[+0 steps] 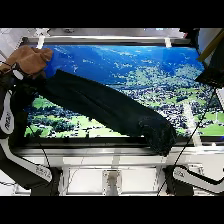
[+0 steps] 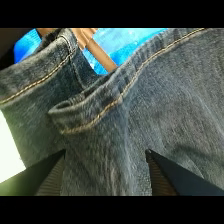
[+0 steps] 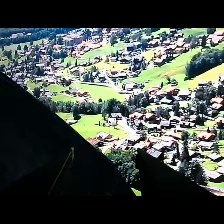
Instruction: Fold the clothes and pants, and hang the long-sleeved shirts on hangers.
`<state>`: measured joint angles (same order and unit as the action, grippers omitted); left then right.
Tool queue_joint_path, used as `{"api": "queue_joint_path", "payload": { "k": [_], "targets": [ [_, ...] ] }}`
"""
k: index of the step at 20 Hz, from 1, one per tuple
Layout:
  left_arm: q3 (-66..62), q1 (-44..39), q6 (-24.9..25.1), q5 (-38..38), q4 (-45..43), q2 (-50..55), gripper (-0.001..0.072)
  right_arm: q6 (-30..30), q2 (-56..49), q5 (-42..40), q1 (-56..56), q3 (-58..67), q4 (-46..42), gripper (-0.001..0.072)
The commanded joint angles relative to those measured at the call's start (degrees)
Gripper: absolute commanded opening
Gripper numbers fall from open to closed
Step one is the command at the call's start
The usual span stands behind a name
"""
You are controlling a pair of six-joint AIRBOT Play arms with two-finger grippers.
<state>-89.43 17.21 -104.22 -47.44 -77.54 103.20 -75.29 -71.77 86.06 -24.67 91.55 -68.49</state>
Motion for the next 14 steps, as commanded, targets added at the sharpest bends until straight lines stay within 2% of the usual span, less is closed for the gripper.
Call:
{"api": "queue_joint_path", "payload": {
  "k": [1,2,3,4,5,9,14],
  "targets": [
    [-0.3,-0.9,0.0,3.3,0.5,2.4,0.0482,0.0,0.0,-0.2,0.1,0.0,-0.7,0.0459],
    [-0.3,-1.5,0.0,4.9,0.6,2.7,0.0470,0.0,0.0,-0.1,0.1,0.0,-0.7,0.0459],
    [-0.3,-1.9,0.0,6.5,0.7,2.9,0.0425,0.0,0.0,0.0,0.1,0.0,-0.7,0.0459],
    [-0.4,-2.4,0.1,8.0,0.7,2.8,0.0166,0.0,0.0,0.4,0.1,0.0,-0.7,0.0459],
    [-0.8,-2.6,1.5,8.5,0.7,2.8,0.0020,0.0,0.0,1.3,0.1,0.0,-0.8,0.0459],
    [-2.2,-2.5,2.7,8.4,-1.0,0.0,0.0015,1.6,0.4,10.8,-0.4,-2.6,-8.6,0.0459],
    [-2.2,-2.0,2.7,7.8,-8.9,-6.8,0.0015,3.0,6.8,5.3,-9.0,-28.3,-7.4,0.0460]
  ]
}}
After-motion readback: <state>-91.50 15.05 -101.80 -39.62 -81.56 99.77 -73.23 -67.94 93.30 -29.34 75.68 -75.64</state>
